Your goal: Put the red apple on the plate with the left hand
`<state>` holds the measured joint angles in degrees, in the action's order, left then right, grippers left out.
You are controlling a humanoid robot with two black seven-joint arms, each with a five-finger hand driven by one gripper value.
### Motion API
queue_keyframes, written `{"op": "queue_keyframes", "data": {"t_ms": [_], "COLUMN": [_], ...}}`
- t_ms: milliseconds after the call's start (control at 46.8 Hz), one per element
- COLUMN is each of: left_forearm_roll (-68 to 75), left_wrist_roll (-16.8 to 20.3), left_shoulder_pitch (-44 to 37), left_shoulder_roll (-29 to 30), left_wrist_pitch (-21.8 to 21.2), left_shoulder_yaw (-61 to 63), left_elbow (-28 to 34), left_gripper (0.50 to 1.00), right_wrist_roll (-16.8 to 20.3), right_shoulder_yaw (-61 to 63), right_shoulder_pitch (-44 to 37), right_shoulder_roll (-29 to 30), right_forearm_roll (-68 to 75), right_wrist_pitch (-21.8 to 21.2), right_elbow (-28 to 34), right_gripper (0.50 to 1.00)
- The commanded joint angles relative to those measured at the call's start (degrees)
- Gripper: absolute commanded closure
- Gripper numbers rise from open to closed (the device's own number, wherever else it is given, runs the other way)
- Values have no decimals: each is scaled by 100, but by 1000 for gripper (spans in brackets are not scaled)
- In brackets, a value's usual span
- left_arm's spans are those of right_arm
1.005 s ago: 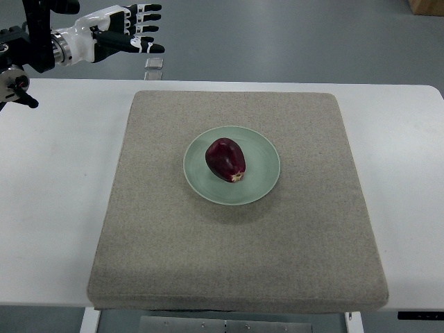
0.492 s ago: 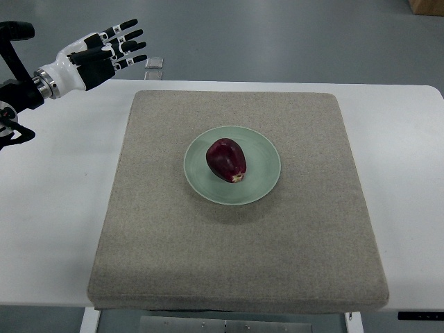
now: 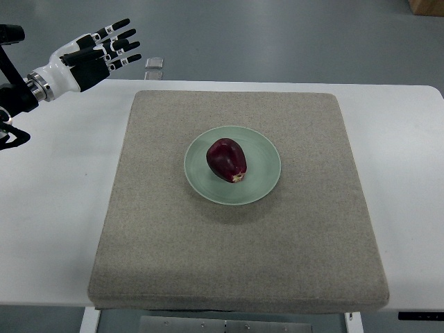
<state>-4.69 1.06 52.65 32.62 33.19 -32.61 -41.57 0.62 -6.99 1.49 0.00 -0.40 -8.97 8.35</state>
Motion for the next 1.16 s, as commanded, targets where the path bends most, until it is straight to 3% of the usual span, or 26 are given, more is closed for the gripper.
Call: {"op": "queue_keyframes", "data": {"t_ms": [0, 1134], "left_forearm_roll": [-23, -49], "left_wrist_roll": [-27, -150], "left_shoulder_pitch": [0, 79], "left_shoulder_roll": [-1, -98], "left_wrist_pitch": [3, 3], "left_shoulder_yaw": [0, 18], "left_elbow": [0, -36], "left_gripper": [501, 501], "right_wrist_roll": [0, 9], "right_shoulder_yaw": [5, -12], "right_shoulder_pitch": [1, 27], "right_shoulder_roll": [0, 0], "right_forearm_roll": [14, -39], "right_wrist_pitch": [-9, -26], "right_elbow": [0, 44], "right_gripper": [536, 536]}}
